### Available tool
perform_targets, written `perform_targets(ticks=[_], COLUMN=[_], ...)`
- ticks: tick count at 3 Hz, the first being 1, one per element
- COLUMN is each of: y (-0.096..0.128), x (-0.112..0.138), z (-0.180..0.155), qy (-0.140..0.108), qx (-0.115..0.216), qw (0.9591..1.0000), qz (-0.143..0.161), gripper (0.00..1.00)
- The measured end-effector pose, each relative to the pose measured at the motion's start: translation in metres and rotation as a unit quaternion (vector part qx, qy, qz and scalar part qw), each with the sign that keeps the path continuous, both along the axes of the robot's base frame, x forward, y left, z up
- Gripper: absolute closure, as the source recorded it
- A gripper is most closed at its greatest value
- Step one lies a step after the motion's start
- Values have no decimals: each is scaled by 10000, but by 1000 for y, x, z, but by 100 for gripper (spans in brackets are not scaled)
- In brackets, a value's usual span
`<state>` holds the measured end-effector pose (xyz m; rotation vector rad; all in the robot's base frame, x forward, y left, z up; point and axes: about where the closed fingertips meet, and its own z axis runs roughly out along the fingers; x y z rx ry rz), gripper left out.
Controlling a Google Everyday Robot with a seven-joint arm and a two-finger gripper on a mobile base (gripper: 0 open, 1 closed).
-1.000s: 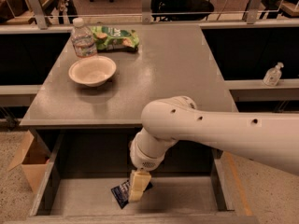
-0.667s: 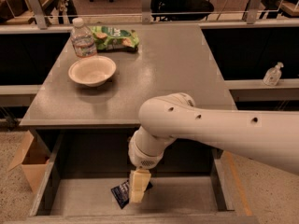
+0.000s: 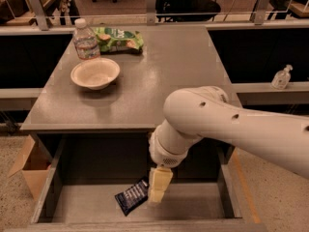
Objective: Place rxbar blueberry into top drawer
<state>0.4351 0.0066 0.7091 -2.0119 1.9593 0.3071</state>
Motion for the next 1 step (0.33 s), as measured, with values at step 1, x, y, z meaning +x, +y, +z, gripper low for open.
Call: perform_targets(ticks=[1], y=[-32], x=[1], z=[-4], qy=[181], qx=[62], qw=[9995], qz=[-258], gripper=[0])
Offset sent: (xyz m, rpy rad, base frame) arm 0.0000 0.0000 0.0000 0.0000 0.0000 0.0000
